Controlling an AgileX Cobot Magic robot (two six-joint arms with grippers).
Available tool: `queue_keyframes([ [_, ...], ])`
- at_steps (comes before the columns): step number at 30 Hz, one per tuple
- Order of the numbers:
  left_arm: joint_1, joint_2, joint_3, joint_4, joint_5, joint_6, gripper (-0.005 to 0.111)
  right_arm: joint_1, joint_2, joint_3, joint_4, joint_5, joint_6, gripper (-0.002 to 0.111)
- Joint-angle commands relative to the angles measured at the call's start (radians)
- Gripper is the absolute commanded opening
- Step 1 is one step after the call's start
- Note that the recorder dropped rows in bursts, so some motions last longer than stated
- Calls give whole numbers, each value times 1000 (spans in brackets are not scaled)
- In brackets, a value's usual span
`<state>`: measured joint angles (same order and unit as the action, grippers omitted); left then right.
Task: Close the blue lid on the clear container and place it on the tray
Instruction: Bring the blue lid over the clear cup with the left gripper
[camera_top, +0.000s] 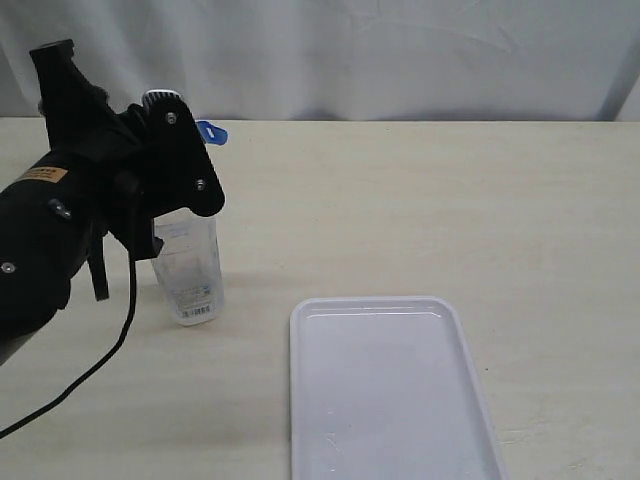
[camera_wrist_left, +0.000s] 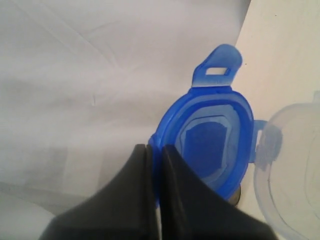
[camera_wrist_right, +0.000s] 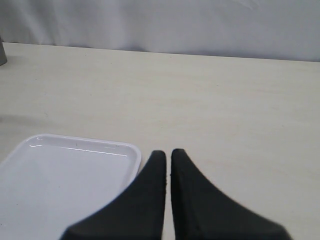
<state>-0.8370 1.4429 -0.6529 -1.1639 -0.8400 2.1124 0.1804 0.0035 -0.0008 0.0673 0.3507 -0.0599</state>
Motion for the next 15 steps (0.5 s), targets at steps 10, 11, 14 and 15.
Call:
queue_keyframes([
  [10,-13,-1,1,-14,-63,30,0,-3,-3,1,-4,-7,0,4],
  [11,-24,-1,1,-19,-77,30,0,-3,-3,1,-4,-7,0,4],
  [14,-77,-1,1,-33,-98,30,0,-3,-3,1,-4,-7,0,4],
  [15,-77,-1,1,-42,-98,30,0,-3,-3,1,-4,-7,0,4],
])
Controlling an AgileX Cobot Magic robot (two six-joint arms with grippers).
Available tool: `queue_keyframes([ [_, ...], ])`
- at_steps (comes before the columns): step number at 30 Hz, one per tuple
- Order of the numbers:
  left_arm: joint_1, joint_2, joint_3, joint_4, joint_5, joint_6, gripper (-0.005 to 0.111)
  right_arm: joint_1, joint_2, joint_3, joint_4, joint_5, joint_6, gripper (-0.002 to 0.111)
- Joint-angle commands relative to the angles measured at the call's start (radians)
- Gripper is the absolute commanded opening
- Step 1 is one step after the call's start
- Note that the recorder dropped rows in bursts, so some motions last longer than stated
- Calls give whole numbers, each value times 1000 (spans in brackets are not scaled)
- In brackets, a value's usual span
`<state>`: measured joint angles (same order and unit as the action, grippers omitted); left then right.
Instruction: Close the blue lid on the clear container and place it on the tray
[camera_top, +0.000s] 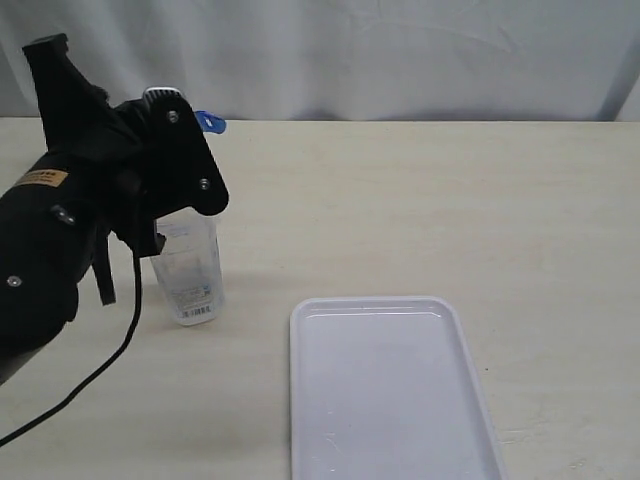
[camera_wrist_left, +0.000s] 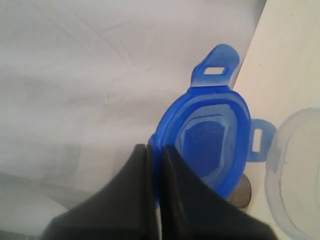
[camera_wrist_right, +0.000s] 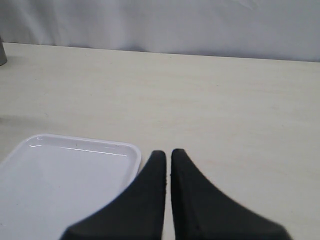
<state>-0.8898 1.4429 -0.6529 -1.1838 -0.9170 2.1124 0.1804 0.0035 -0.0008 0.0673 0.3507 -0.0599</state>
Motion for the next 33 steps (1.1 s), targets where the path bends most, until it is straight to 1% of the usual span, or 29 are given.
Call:
queue_keyframes([
  [1,-24,-1,1,-32,-25,30,0,-3,-3,1,-4,-7,0,4],
  [5,-24,-1,1,-35,-67,30,0,-3,-3,1,-4,-7,0,4],
  [11,-24,-1,3,-43,-73,30,0,-3,-3,1,-4,-7,0,4],
  [18,-24,-1,71,5,-63,30,0,-3,-3,1,-4,-7,0,4],
  [24,-55,-1,71,4,-76,30,0,-3,-3,1,-4,-7,0,4],
  [26,-64,-1,71,7,-105,30,0,-3,-3,1,-4,-7,0,4],
  [29,-64,-1,71,14,-146,30,0,-3,-3,1,-4,-7,0,4],
  [33,-64,-1,71,12,-134,30,0,-3,-3,1,-4,-7,0,4],
])
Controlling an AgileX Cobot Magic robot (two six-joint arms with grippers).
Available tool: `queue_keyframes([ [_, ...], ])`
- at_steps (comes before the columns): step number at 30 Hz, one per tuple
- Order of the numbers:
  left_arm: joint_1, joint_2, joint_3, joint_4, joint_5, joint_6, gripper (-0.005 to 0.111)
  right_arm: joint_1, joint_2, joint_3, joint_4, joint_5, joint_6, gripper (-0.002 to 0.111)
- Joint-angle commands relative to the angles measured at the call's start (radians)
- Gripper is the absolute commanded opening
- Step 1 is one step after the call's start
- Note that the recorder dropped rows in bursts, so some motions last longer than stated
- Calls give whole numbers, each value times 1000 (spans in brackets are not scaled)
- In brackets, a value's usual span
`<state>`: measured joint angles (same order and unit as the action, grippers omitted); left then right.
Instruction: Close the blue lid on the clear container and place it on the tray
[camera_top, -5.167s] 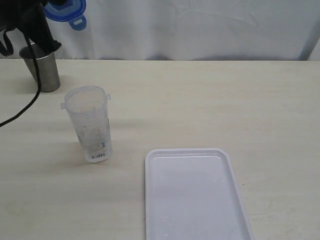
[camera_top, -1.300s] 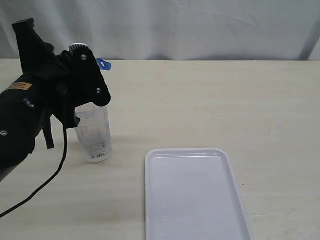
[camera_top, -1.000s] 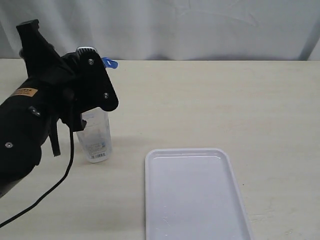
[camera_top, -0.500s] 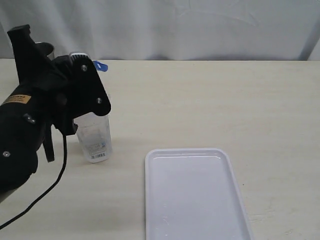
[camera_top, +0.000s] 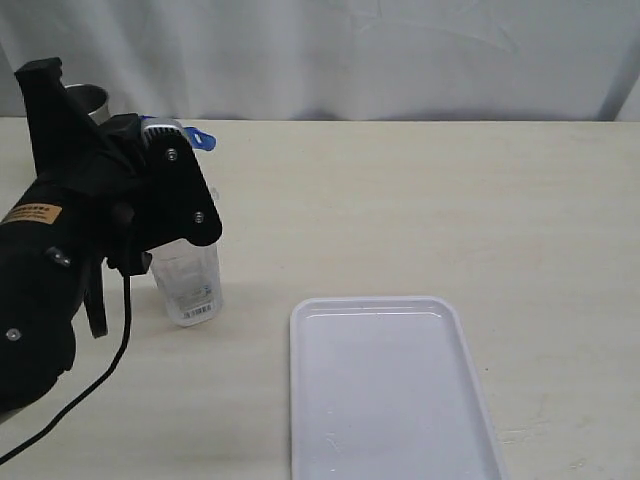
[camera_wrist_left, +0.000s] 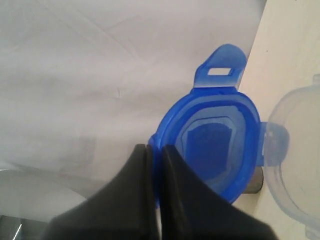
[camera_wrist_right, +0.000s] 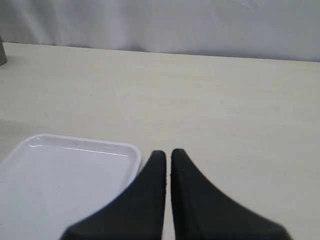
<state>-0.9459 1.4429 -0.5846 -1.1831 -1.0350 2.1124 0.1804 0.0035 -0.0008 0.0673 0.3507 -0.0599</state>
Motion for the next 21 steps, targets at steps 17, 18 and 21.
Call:
queue_keyframes([
  [17,-8,-1,2,-32,56,30,0,-3,-3,1,-4,-7,0,4],
  [18,-8,-1,2,-37,56,30,0,-3,-3,1,-4,-7,0,4],
  [21,-8,-1,2,-50,56,30,0,-3,-3,1,-4,-7,0,4],
])
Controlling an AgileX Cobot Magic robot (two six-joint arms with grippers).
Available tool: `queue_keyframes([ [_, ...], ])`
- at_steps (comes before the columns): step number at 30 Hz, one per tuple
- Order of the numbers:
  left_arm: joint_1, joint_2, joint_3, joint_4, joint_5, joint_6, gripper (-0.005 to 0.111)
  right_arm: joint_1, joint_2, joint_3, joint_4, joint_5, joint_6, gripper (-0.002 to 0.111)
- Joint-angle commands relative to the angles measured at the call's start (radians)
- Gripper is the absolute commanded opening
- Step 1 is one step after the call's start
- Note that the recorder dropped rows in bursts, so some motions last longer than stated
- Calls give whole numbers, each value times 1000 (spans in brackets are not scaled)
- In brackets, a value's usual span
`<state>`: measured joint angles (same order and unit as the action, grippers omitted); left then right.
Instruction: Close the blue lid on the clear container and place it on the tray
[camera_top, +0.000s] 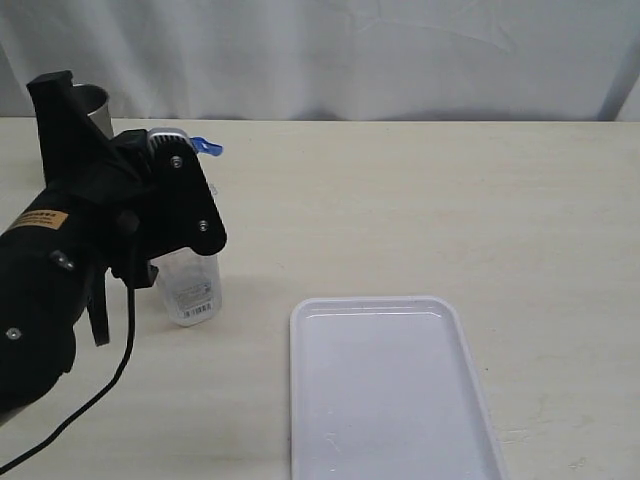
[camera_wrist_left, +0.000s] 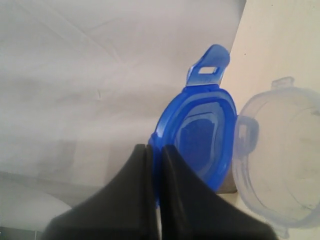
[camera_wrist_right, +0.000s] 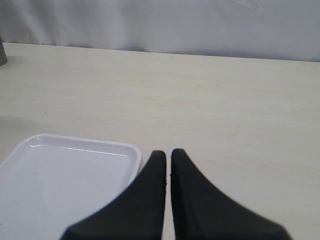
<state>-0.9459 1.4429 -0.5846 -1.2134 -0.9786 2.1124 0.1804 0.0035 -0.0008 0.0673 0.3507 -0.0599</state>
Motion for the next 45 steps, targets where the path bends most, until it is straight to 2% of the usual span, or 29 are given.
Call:
queue_keyframes([
  [1,-8,-1,2,-24,0,30,0,-3,-3,1,-4,-7,0,4],
  [10,-8,-1,2,34,-82,30,0,-3,-3,1,-4,-7,0,4],
  [19,-6,-1,2,111,-105,30,0,-3,-3,1,-4,-7,0,4],
  [27,113,-1,2,93,-10,30,0,-3,-3,1,-4,-7,0,4],
  [29,119,-1,2,102,-10,30,0,-3,-3,1,-4,-7,0,4],
  [35,119,-1,2,155,-10,30,0,-3,-3,1,-4,-7,0,4],
  [42,122,-1,2,347,-79,30,0,-3,-3,1,-4,-7,0,4],
  [45,122,8,2,356,-84,30,0,-3,-3,1,-4,-7,0,4],
])
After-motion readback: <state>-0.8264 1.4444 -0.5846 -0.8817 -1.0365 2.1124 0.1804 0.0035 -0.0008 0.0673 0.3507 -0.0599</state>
